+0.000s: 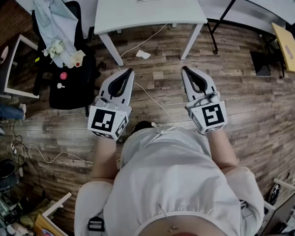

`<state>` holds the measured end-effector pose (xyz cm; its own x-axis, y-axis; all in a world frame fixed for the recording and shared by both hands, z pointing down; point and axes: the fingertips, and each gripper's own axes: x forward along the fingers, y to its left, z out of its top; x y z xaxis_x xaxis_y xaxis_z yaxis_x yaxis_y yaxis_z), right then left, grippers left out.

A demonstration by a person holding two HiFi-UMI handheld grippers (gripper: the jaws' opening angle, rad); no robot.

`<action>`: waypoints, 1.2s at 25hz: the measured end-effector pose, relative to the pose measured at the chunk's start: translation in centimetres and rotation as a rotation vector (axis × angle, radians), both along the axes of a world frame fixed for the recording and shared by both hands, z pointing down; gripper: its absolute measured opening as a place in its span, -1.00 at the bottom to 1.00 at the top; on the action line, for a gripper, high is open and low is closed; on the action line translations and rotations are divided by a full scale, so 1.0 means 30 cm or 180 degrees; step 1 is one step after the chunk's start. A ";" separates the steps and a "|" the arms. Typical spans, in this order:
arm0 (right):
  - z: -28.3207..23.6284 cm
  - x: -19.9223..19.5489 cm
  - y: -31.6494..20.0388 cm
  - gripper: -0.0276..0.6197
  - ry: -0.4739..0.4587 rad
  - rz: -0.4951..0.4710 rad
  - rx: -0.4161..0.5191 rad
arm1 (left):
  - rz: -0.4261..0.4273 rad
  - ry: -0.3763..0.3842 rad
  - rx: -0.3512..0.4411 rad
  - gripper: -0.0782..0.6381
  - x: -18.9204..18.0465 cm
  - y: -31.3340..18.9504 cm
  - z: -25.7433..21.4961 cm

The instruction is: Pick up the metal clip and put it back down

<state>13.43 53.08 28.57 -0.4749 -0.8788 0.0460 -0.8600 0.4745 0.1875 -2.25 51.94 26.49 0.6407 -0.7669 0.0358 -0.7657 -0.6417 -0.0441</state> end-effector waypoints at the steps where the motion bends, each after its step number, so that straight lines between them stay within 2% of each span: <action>1: 0.004 -0.002 0.004 -0.91 0.0002 -0.0001 -0.0002 | 0.0000 0.0003 -0.0004 -0.73 -0.003 0.004 0.003; 17: 0.039 0.028 -0.020 -0.89 -0.0124 0.0097 -0.0170 | -0.0011 0.0024 -0.0104 -0.73 0.014 -0.019 0.043; 18: 0.041 0.028 -0.025 -0.67 -0.0101 0.0097 -0.0162 | -0.0014 0.0020 -0.0120 -0.73 0.018 -0.022 0.046; 20: 0.048 0.020 -0.040 -0.03 -0.0093 0.0048 -0.0159 | -0.0022 0.0013 -0.0159 -0.73 0.022 -0.030 0.053; 21: 0.053 0.021 -0.051 0.16 -0.0123 0.0043 -0.0167 | -0.0027 0.0007 -0.0177 -0.73 0.022 -0.036 0.054; 23: 0.061 0.041 -0.085 0.40 -0.0217 0.0121 -0.0193 | -0.0037 -0.0011 -0.0197 -0.73 0.018 -0.053 0.057; 25: 0.064 0.064 -0.123 0.51 -0.0306 0.0229 -0.0225 | -0.0047 -0.0018 -0.0216 -0.73 0.012 -0.077 0.057; 30: 0.071 0.077 -0.238 0.59 -0.0311 0.0355 -0.0261 | -0.0083 -0.0028 -0.0262 -0.73 -0.020 -0.172 0.071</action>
